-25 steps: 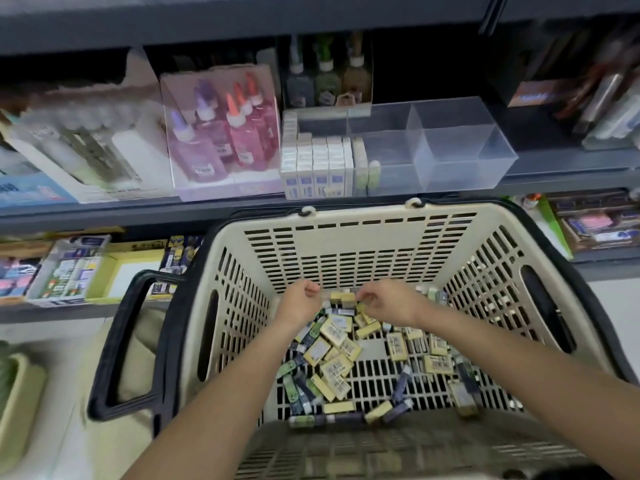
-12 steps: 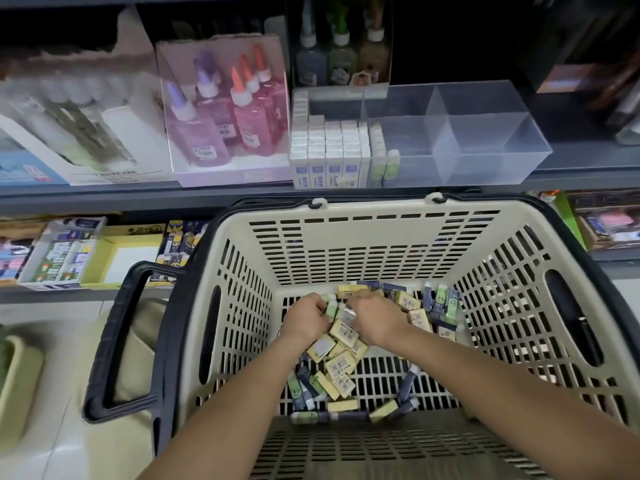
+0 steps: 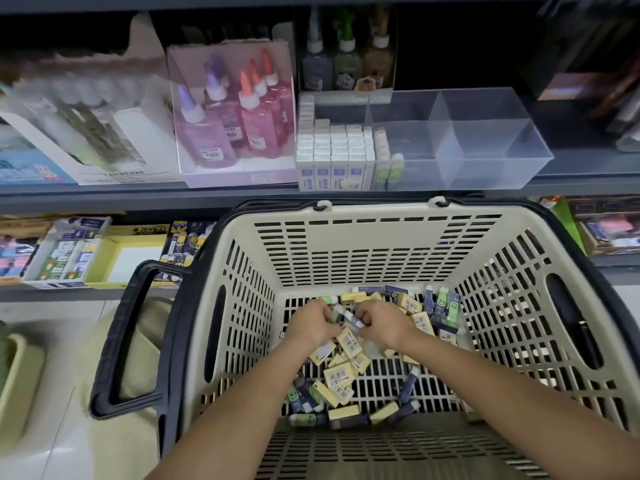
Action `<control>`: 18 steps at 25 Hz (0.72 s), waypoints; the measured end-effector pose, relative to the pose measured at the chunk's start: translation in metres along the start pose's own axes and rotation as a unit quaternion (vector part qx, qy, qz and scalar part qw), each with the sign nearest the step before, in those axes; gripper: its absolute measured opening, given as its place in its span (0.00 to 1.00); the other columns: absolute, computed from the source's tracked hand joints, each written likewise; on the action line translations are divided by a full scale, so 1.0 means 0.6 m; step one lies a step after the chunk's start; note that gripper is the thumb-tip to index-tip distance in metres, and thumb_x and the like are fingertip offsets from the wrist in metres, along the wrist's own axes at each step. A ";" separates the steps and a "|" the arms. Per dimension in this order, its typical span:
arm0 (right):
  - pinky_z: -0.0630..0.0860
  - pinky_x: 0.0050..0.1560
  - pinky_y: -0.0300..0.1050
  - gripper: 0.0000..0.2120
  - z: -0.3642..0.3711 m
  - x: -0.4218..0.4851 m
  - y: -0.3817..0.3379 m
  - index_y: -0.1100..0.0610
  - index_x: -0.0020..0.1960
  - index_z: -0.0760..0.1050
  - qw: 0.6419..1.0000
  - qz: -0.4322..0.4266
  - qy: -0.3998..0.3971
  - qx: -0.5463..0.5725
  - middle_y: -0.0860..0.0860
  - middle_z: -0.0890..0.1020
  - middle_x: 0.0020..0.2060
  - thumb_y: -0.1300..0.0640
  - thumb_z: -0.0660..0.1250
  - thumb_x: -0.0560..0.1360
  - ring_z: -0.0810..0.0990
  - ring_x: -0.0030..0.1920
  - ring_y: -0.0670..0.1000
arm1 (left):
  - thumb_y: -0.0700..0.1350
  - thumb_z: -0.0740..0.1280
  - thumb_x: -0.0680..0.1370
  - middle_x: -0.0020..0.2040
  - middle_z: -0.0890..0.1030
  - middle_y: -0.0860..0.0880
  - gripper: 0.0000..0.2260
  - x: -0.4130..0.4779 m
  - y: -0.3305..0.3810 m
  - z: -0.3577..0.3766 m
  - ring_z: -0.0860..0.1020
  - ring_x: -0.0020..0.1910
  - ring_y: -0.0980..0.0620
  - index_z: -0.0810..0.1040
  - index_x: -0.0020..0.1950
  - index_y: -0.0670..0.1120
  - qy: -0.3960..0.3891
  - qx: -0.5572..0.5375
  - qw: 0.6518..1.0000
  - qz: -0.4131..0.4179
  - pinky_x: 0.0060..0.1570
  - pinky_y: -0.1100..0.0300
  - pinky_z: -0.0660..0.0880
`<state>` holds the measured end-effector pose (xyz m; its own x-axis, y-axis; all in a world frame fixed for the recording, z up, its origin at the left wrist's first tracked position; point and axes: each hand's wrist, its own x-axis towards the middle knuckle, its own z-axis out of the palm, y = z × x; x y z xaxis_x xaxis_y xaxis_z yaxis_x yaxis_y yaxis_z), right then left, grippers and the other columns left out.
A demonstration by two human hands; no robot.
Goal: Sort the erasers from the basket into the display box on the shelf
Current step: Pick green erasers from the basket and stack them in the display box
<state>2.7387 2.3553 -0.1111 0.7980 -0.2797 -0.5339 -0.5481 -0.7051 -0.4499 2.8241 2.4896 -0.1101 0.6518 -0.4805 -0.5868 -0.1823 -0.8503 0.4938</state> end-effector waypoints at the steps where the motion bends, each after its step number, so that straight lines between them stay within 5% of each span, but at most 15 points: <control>1: 0.76 0.48 0.44 0.13 -0.002 0.000 -0.002 0.58 0.56 0.75 0.998 0.013 0.004 0.069 0.53 0.80 0.47 0.58 0.70 0.73 0.78 0.47 0.52 | 0.42 0.69 0.72 0.38 0.76 0.49 0.07 0.002 0.000 -0.005 0.74 0.36 0.51 0.72 0.44 0.46 -0.017 -0.057 0.998 -0.021 0.33 0.61 0.71; 3: 0.75 0.43 0.43 0.10 -0.003 -0.003 -0.010 0.59 0.53 0.76 0.982 0.021 0.005 0.189 0.53 0.79 0.39 0.59 0.70 0.72 0.77 0.39 0.51 | 0.38 0.68 0.73 0.40 0.76 0.47 0.05 -0.002 0.004 -0.014 0.77 0.38 0.52 0.73 0.46 0.45 -0.092 -0.221 0.969 -0.065 0.42 0.60 0.78; 5: 0.77 0.41 0.42 0.06 0.001 -0.007 -0.023 0.57 0.48 0.77 0.973 0.000 -0.003 0.232 0.50 0.80 0.35 0.60 0.70 0.72 0.78 0.34 0.47 | 0.38 0.68 0.74 0.45 0.80 0.44 0.09 -0.010 0.008 -0.016 0.81 0.44 0.49 0.73 0.53 0.43 -0.172 -0.398 0.895 -0.102 0.54 0.53 0.78; 7: 0.79 0.42 0.42 0.05 0.004 -0.007 -0.037 0.57 0.48 0.78 0.971 -0.029 -0.016 0.236 0.48 0.80 0.34 0.61 0.70 0.73 0.79 0.34 0.45 | 0.44 0.69 0.75 0.47 0.82 0.44 0.12 -0.012 0.008 -0.016 0.81 0.45 0.48 0.75 0.56 0.42 -0.198 -0.499 0.836 -0.113 0.54 0.52 0.78; 10: 0.80 0.47 0.45 0.08 -0.002 0.005 -0.045 0.59 0.52 0.79 0.959 -0.022 -0.023 0.281 0.52 0.82 0.37 0.65 0.66 0.74 0.81 0.39 0.50 | 0.44 0.69 0.75 0.47 0.79 0.43 0.12 -0.003 -0.013 -0.030 0.78 0.44 0.48 0.76 0.55 0.41 -0.139 -0.560 0.806 -0.134 0.45 0.56 0.79; 15: 0.77 0.52 0.47 0.15 -0.001 0.040 -0.055 0.57 0.61 0.76 0.990 -0.095 0.100 0.016 0.54 0.80 0.57 0.64 0.58 0.77 0.79 0.54 0.55 | 0.44 0.67 0.73 0.30 0.72 0.49 0.05 0.007 -0.058 -0.046 0.68 0.29 0.55 0.74 0.39 0.44 -0.019 -0.656 0.725 -0.210 0.30 0.62 0.68; 18: 0.75 0.41 0.45 0.17 0.017 0.058 -0.071 0.57 0.60 0.73 0.969 -0.131 0.054 -0.202 0.55 0.76 0.57 0.68 0.59 0.74 0.78 0.52 0.56 | 0.44 0.70 0.75 0.27 0.71 0.50 0.06 0.008 -0.059 -0.039 0.66 0.24 0.56 0.75 0.40 0.44 -0.013 -0.632 0.748 -0.200 0.26 0.63 0.65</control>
<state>2.7876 2.3823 -0.1179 0.9304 -0.1071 -0.3504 -0.1968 -0.9528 -0.2311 2.8509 2.5223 -0.1151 0.4507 -0.2586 -0.8544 0.8767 -0.0519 0.4782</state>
